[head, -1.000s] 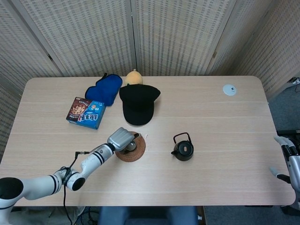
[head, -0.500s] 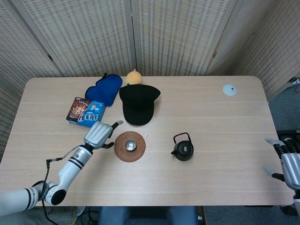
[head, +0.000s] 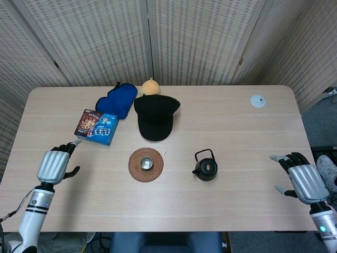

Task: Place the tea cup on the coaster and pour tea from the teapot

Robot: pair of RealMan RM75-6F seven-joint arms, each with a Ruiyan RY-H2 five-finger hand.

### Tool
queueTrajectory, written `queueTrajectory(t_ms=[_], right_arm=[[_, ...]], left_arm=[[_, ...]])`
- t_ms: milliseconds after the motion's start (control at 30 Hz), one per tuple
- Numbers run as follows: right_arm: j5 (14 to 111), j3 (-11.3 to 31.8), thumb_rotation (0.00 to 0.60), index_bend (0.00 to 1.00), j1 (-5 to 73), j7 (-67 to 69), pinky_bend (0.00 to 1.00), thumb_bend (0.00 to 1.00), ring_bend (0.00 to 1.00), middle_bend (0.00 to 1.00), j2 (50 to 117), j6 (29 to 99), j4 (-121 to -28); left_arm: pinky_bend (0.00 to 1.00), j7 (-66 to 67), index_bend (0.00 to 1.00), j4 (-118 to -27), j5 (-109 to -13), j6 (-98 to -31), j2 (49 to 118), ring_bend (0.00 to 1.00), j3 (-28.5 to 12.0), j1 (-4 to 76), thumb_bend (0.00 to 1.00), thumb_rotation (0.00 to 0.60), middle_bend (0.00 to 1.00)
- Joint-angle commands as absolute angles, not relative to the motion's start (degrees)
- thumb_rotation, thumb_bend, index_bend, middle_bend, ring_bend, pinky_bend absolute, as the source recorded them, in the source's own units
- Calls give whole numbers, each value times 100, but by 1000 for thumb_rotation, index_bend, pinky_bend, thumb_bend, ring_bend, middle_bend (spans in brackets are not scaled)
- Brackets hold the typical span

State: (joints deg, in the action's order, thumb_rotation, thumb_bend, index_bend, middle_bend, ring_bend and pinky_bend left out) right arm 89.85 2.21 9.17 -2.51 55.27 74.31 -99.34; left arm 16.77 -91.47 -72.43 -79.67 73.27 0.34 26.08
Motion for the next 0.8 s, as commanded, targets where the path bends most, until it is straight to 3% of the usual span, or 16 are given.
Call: queueTrajectory(t_ms=[33,400,567,667,733,800], right_arm=[[9029,197,600,251,1188,-328,191,63,224,299,5501,7041,-10078],[8658,354,600,134,2274,-371,129,21,109,219,5588,5439,-10409],[8240,525,600,115,2708,-306,110,46,86,196,5841,4884,-10263],[7989,638,600,104,3012,-299,109,199,86,208,5995,4534,-10125],[7856,704,600,103,3167,-261,109,353,85,229,6088,4371,-10047],[7701,770,600,103,3346,-276,109,425,85,239,6198,4198,-9934]], left_arm=[[264,1467,155,-9015,-7582,-8325,7259,296,176,2304,246,600,248],[248,1341,162,-9272,-7932,-8554,7050,294,246,1835,246,600,238],[241,1342,162,-9374,-8002,-8577,6988,294,209,1714,246,600,237],[239,1372,162,-9411,-8043,-8563,6970,294,182,1656,246,600,236],[239,1397,162,-9427,-8064,-8546,6968,294,170,1631,246,600,237],[238,1422,162,-9438,-8084,-8526,6976,294,155,1601,246,600,237]])
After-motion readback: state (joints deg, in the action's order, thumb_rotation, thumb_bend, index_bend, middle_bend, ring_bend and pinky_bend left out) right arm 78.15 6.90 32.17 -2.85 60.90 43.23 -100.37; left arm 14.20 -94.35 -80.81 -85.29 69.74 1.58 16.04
